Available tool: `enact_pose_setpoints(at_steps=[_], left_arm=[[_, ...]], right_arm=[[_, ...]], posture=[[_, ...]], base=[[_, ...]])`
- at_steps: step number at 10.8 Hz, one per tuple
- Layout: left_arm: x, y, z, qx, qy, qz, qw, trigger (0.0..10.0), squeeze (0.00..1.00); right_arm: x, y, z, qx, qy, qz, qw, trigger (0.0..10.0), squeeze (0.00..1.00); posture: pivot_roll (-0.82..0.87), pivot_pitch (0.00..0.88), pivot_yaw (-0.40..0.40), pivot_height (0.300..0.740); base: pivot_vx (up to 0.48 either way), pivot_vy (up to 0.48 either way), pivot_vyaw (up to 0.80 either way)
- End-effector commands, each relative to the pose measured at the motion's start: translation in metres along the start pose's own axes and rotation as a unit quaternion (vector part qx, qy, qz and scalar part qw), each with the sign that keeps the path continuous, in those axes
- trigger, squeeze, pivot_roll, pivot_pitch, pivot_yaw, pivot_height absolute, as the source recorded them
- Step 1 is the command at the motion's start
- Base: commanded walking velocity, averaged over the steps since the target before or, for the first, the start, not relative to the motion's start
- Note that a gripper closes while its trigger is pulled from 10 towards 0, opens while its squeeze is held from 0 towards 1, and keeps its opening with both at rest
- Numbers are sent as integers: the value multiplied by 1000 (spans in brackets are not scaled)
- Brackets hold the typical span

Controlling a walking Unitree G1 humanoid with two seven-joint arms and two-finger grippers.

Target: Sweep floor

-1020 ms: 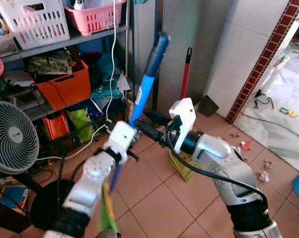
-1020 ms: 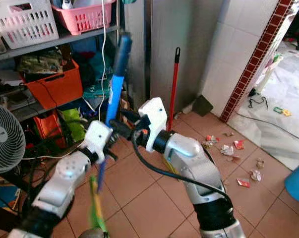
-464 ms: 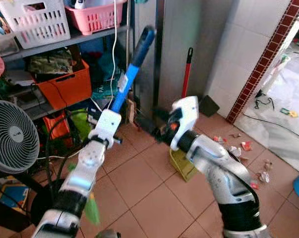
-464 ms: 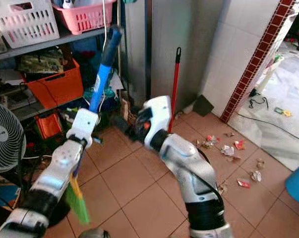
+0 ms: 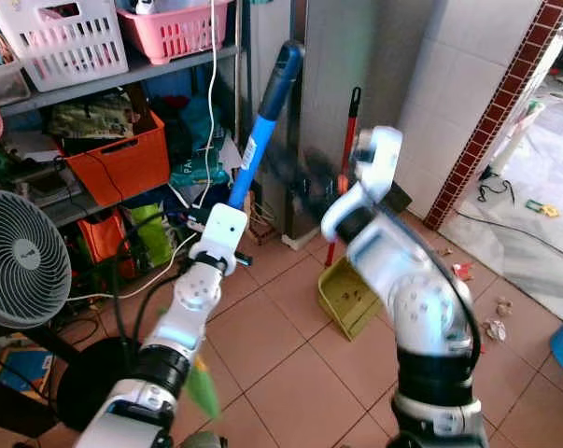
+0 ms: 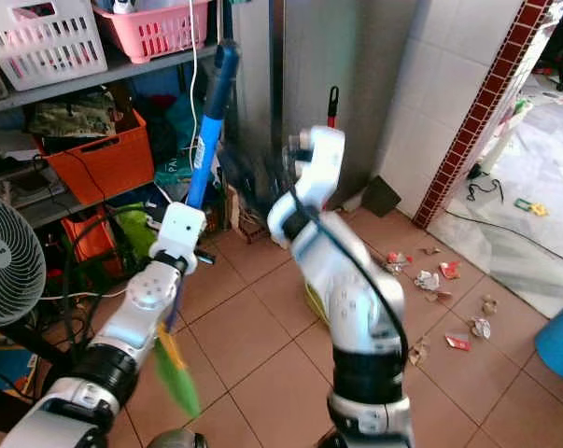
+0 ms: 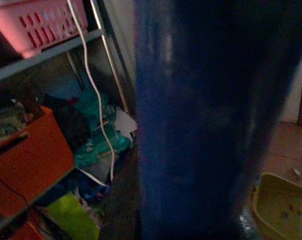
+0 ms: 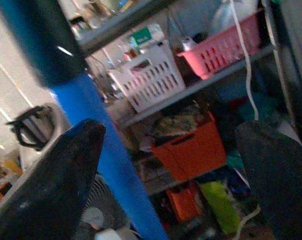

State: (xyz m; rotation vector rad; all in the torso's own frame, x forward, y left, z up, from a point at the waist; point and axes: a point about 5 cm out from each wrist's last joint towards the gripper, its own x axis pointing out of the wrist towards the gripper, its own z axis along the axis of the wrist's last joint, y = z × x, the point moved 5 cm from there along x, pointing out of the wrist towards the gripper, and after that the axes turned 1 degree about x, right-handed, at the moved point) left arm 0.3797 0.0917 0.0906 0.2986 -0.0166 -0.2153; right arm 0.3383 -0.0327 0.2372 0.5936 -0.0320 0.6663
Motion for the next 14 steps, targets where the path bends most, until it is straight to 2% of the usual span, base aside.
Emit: enact_pose_setpoints(at_steps=[1,2,4,6,8,9,10,11,14], left_arm=[[5,0,7,-10,-9,0,1000,0,0],[7,-5,8,-9,-9,-7,1000,0,0],[10,-9,10,-12,-10,-11,1000,0,0],[14,-15,13,-16,-11,-18,1000,0,0],[15,-19,15,-17,-15,-22,1000,0,0],[15,-22,15,-19,-15,-26,999,0,0],[14,-24,14,-18,-15,-29,999,0,0],[14,-27,15,-19,-17,-31,999,0,0],[13,-29,14,-20,-17,-34,999,0,0]], right_arm=[[2,11,9,-5,-16,19,1000,10000,1000],[3,15,11,-23,-18,25,999,10000,1000],[1,22,5,-22,-6,44,999,10000,1000],[-1,30,-13,-60,15,70,996,10000,1000],[6,30,-21,-82,12,64,994,10000,1000],[16,30,-20,-88,-1,54,995,10000,812],[22,29,-20,-88,-6,48,995,10000,522],[31,25,-18,-95,-15,33,995,10000,0],[46,21,-7,-109,-43,20,993,10000,0]], posture=[[-64,0,-1,740],[-63,0,-2,740],[-66,0,-3,740],[-68,0,0,740],[-66,0,3,740],[-66,0,3,740],[-63,0,3,740],[-60,0,-1,740],[-58,0,-5,740]], base=[[0,0,0],[0,0,0],[0,0,0],[0,0,0],[0,0,0],[0,0,0],[0,0,0],[0,0,0],[0,0,0]])
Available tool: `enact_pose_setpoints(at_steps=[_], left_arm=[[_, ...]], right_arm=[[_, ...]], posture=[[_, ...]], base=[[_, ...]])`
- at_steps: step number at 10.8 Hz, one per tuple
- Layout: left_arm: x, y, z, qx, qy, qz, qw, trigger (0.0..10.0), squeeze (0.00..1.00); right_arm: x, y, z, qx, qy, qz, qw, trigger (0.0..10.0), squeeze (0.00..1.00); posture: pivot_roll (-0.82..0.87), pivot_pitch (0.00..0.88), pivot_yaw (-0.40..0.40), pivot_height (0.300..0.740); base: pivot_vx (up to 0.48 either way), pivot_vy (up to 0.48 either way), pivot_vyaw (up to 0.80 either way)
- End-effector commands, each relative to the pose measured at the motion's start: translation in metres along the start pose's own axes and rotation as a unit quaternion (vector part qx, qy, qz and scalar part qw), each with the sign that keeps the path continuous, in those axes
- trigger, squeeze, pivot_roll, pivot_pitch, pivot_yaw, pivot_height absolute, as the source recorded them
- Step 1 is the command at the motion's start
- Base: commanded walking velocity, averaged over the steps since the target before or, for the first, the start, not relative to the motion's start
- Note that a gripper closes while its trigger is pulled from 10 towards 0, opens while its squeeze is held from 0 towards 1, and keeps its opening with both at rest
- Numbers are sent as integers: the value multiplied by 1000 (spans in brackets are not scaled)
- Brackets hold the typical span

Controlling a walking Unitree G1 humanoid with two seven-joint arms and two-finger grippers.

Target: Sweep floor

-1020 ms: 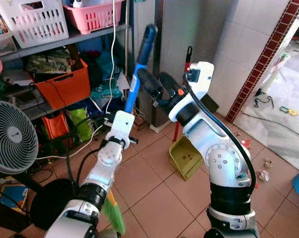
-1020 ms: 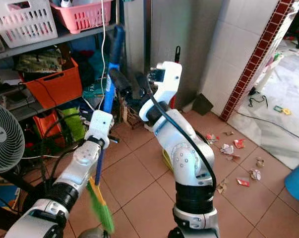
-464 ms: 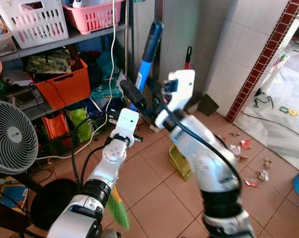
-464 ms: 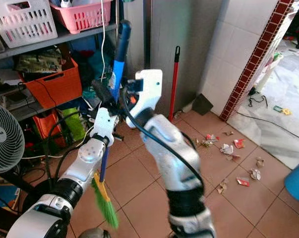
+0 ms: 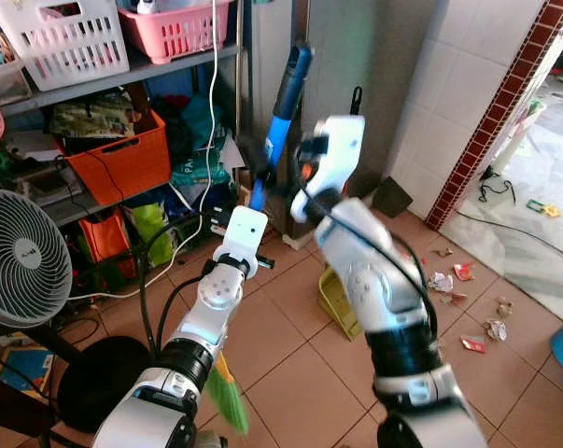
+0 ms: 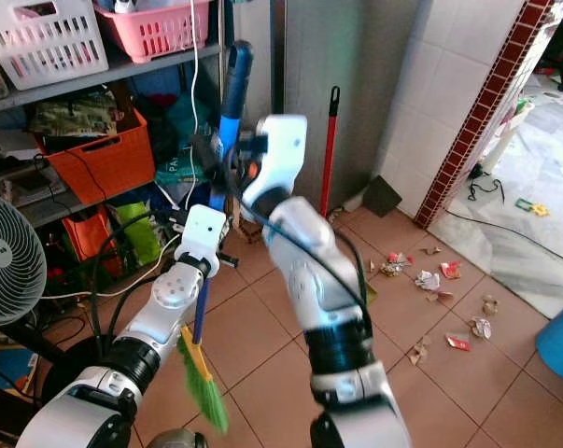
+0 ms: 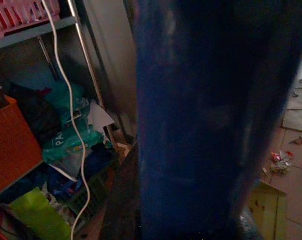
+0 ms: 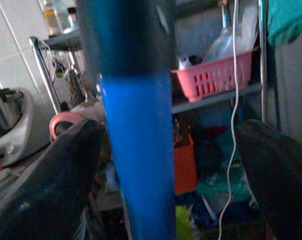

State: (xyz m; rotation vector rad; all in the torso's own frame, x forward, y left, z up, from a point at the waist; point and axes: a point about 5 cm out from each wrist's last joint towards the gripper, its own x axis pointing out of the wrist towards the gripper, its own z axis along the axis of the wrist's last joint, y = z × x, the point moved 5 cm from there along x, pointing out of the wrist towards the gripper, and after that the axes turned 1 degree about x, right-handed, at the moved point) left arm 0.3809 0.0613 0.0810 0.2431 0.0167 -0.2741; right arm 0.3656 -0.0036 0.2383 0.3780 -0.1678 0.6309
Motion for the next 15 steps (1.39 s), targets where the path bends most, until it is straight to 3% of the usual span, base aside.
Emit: enact_pose_setpoints(at_steps=[1,3,4,7,15], left_arm=[[4,-1,13,10,-24,-5,1000,0,0],[4,-3,12,11,-24,-8,1000,0,0],[4,-3,12,11,-23,-9,1000,0,0],[4,-3,10,15,-21,-9,1000,0,0],[4,-3,9,26,-21,-10,999,0,0]], right_arm=[[13,12,15,6,-29,11,1000,10000,0],[20,6,29,7,-52,1,999,4706,0],[20,5,33,9,-59,-1,998,0,0],[21,5,40,11,-67,2,998,0,0],[9,-4,34,11,-42,10,999,0,0]], posture=[[-58,0,-4,740],[-59,0,-2,740],[-59,0,-2,740],[-61,0,-1,740],[-65,0,4,740]], base=[[0,0,0],[0,0,0],[0,0,0],[0,0,0],[0,0,0]])
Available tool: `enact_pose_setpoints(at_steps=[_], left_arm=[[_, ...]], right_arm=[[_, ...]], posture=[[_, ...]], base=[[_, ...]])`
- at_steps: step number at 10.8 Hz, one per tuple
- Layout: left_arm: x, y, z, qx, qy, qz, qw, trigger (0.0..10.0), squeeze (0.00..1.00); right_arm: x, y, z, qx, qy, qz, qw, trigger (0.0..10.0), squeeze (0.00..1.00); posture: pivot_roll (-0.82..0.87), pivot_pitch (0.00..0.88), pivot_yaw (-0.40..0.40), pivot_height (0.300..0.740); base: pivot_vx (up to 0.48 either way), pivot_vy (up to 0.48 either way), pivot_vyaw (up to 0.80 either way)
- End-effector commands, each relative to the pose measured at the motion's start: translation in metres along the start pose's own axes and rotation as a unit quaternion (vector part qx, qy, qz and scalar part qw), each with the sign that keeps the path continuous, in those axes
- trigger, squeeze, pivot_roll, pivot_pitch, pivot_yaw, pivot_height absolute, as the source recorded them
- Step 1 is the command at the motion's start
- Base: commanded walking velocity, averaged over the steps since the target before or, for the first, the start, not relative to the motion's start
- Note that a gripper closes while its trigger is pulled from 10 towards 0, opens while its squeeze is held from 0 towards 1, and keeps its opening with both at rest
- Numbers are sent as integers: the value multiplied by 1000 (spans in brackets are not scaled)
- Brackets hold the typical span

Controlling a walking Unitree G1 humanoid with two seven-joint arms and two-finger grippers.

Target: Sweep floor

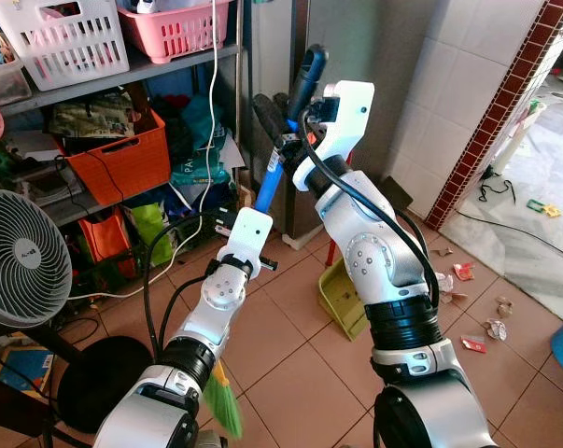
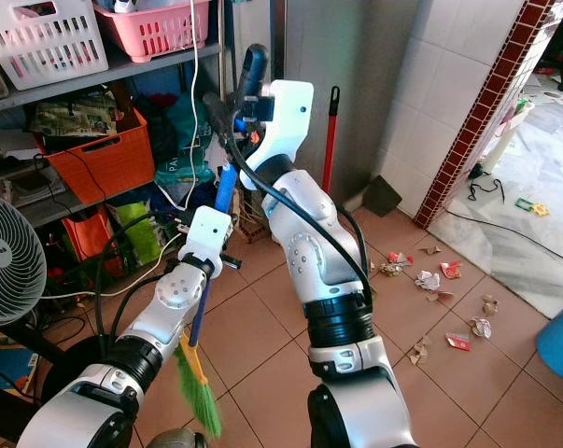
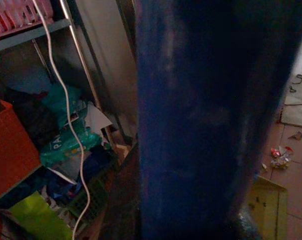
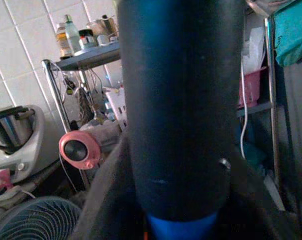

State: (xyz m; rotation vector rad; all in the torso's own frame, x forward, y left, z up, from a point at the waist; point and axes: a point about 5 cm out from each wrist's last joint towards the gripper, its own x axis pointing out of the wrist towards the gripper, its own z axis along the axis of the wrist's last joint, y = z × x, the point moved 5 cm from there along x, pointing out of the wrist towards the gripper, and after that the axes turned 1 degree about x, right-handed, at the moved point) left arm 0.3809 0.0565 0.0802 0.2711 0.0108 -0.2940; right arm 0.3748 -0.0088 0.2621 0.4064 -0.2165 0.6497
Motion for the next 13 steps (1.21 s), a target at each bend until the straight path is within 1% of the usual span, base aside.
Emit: enact_pose_setpoints(at_steps=[1,5,6,7,8,9,10,11,12,13], left_arm=[[3,2,8,12,-18,0,1000,0,0],[3,3,8,12,-17,2,1000,0,0],[3,1,7,10,-16,-2,1000,4431,0],[2,0,8,0,-18,-6,1000,10000,329],[2,-1,10,-21,-24,-12,999,10000,1000],[1,-1,10,-30,-24,-18,999,10000,1000],[0,-5,11,-37,-23,-31,999,10000,1000],[-3,-12,9,-46,-17,-57,997,10000,1000],[-5,-18,8,-51,-13,-75,996,10000,1000],[-8,-25,11,-63,-15,-101,993,10000,1000]], right_arm=[[-3,-2,10,4,-15,-4,1000,0,0],[-8,-10,9,2,-7,-9,1000,0,0],[-9,-10,9,4,-7,-12,1000,0,0],[-10,-10,9,4,-5,-12,1000,0,0],[-11,-10,7,4,-3,-13,1000,0,0],[-13,-13,4,-4,1,-21,1000,3137,0],[-15,-21,4,-33,1,-41,999,10000,0],[-17,-28,5,-73,-5,-58,996,10000,0],[-19,-32,5,-96,-8,-67,993,10000,0],[-21,-34,3,-110,-6,-72,991,10000,0]], posture=[[-64,0,3,740],[-66,0,1,740],[-67,0,1,740],[-67,0,1,740],[-67,0,0,740],[-64,0,0,740],[-64,0,0,740],[-57,0,-1,740],[-57,0,-1,740],[-52,0,-2,740]], base=[[0,0,0],[0,0,0],[0,0,0],[0,0,0],[0,0,0],[0,0,0],[0,0,0],[0,0,0],[0,0,0],[0,0,0]])
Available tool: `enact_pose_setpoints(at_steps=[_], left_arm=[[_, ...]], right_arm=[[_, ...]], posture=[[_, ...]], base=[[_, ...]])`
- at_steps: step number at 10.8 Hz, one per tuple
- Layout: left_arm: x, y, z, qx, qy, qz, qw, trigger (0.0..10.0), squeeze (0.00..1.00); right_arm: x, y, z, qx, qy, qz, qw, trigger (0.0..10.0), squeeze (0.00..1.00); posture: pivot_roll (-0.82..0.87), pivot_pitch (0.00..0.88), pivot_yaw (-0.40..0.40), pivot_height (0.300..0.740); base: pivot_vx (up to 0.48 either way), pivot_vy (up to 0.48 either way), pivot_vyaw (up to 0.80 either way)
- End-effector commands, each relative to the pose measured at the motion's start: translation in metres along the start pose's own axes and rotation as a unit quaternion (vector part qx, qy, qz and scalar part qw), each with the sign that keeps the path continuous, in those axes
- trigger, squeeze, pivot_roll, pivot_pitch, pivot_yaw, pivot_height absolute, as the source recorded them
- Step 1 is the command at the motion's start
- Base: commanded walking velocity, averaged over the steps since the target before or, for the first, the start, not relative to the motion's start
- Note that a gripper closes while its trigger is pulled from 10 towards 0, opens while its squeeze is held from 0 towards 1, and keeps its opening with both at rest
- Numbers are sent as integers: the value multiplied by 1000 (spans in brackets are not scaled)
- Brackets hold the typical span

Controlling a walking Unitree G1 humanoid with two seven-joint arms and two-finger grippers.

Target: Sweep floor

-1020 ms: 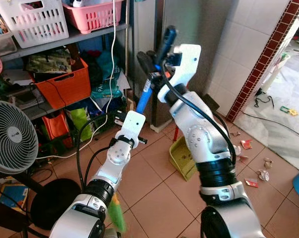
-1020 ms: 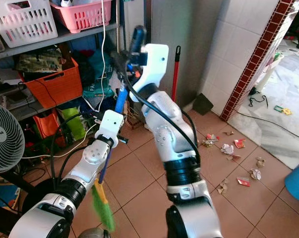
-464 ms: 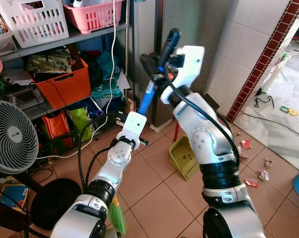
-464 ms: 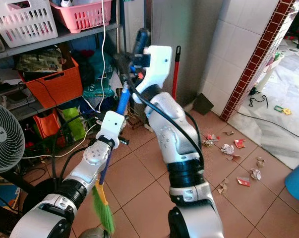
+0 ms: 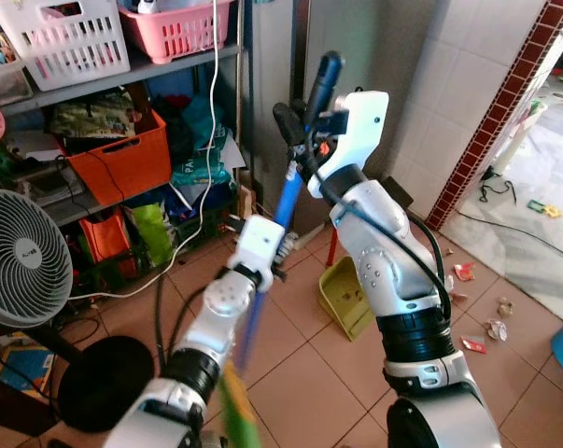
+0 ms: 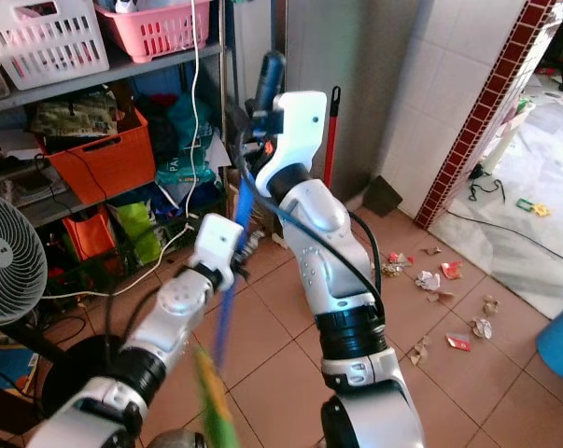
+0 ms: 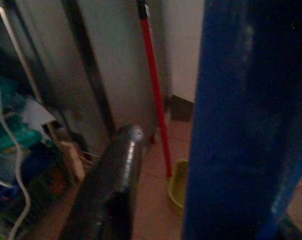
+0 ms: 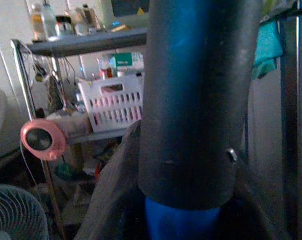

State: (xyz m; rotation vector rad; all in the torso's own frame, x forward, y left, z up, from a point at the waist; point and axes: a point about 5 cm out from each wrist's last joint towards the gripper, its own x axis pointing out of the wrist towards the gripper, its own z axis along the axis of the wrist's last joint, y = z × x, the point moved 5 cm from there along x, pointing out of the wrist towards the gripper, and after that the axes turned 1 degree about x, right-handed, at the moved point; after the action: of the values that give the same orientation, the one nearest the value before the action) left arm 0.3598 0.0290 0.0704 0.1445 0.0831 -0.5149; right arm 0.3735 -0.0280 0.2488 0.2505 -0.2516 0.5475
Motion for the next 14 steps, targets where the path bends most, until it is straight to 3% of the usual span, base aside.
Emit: enact_pose_setpoints(at_steps=[1,3,4,5,6,8,10,11,12,14], left_arm=[[-1,0,15,0,-26,-14,1000,10000,1000],[-7,-14,15,-3,-10,-66,998,10000,1000],[-12,-19,17,-34,-11,-83,996,10000,1000],[-15,-21,20,-28,-11,-98,995,10000,1000],[-21,-19,21,-12,-5,-100,995,10000,1000],[-33,2,13,4,10,-37,999,10000,1000],[-61,45,9,-17,4,87,996,10000,1000],[-66,49,10,-16,0,101,995,10000,1000],[-83,54,11,-10,0,120,993,10000,1000],[-102,55,1,-6,25,146,989,10000,1000]], right_arm=[[-5,-19,0,-34,-3,-39,999,10000,0],[-10,-25,-12,-84,1,-55,995,10000,0],[-16,-30,-20,-101,7,-68,993,10000,0],[-17,-29,-24,-104,9,-66,992,10000,0],[-19,-26,-28,-159,-3,-61,985,10000,0],[-28,-24,-37,-229,0,-42,972,10000,0],[-51,-45,-58,-229,53,-88,968,10000,0],[-56,-49,-61,-234,62,-100,965,10000,0],[-68,-57,-68,-228,74,-119,964,10000,0],[-83,-81,-74,-210,87,-191,955,10000,0]], posture=[[-49,0,-2,740],[-47,0,0,740],[-42,0,0,740],[-39,0,0,740],[-34,1,2,740],[-30,6,0,740],[-21,14,-48,740],[-33,10,-67,740],[-21,21,-48,740],[-28,16,-3,740]], base=[[0,0,0],[0,0,0],[0,0,0],[0,0,0],[0,0,0],[0,0,0],[0,0,0],[0,0,0],[0,0,0],[0,0,0]])
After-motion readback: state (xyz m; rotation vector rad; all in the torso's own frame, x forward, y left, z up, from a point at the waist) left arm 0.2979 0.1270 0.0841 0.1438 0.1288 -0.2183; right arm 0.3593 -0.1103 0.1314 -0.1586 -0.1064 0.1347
